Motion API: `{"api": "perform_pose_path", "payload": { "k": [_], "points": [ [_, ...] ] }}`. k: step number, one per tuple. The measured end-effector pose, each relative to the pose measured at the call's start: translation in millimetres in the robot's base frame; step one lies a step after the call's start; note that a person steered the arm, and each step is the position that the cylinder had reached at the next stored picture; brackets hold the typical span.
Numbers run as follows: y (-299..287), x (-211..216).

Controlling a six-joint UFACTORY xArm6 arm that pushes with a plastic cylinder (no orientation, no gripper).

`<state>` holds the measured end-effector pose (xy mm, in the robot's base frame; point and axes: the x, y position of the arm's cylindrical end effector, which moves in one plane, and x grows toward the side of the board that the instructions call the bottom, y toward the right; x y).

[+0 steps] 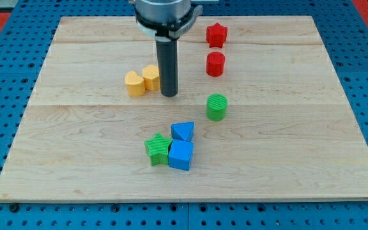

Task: Slide the green star bit a up

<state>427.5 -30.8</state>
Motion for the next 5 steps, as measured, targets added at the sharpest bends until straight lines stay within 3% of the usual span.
{"api": "perform_pose_path", "payload": {
  "k": [1, 2, 4, 5],
  "points": [
    [19.7, 50.7],
    [62.3, 71.5],
    [75.1, 32.5],
    [18.7, 40.1]
  ]
}}
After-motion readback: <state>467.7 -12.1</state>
